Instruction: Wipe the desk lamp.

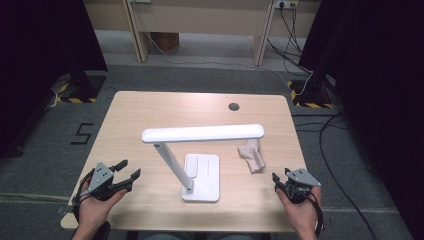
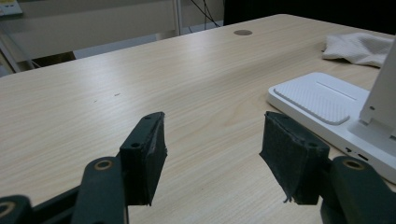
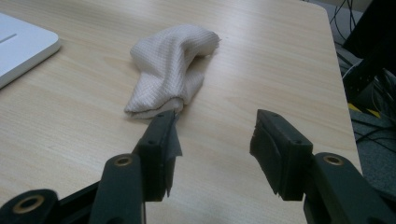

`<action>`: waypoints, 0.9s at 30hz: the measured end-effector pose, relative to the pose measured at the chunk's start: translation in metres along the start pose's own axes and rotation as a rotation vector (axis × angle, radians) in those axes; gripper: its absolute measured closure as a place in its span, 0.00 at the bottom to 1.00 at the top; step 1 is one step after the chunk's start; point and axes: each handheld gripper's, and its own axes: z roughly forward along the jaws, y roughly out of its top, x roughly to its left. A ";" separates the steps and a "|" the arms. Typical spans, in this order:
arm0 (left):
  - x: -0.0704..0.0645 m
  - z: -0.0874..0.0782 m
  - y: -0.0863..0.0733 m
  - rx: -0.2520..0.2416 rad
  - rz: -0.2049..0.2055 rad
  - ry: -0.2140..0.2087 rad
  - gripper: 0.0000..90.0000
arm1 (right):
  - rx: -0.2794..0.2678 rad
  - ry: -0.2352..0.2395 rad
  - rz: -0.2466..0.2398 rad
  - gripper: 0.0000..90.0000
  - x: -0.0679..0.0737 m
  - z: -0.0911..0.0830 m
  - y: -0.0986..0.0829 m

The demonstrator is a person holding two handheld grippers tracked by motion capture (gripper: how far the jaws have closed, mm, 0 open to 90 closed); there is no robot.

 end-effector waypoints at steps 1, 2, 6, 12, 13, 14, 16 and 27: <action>0.001 0.000 -0.001 -0.001 -0.002 0.004 0.43 | -0.008 0.000 -0.004 0.55 -0.001 0.000 -0.001; 0.001 0.001 -0.003 0.000 -0.008 0.006 0.44 | -0.007 -0.002 0.003 0.55 0.000 0.000 -0.002; 0.001 0.003 -0.007 -0.002 -0.030 0.015 0.44 | -0.022 0.008 0.010 0.55 0.000 0.000 -0.004; 0.000 0.006 -0.012 0.017 -0.032 0.011 0.45 | -0.037 0.012 0.004 0.55 0.000 0.002 -0.008; 0.000 0.007 -0.013 0.017 -0.037 0.009 0.45 | -0.039 0.014 0.003 0.55 0.000 0.002 -0.008; 0.001 0.007 -0.013 0.016 -0.040 0.009 0.45 | -0.040 0.014 0.005 0.55 0.000 0.003 -0.009; 0.001 0.006 -0.013 0.018 -0.046 0.009 0.45 | -0.039 0.014 0.007 0.55 0.000 0.004 -0.011; 0.000 0.008 -0.016 0.036 -0.037 -0.001 0.45 | -0.042 0.025 0.014 0.55 0.004 0.008 -0.013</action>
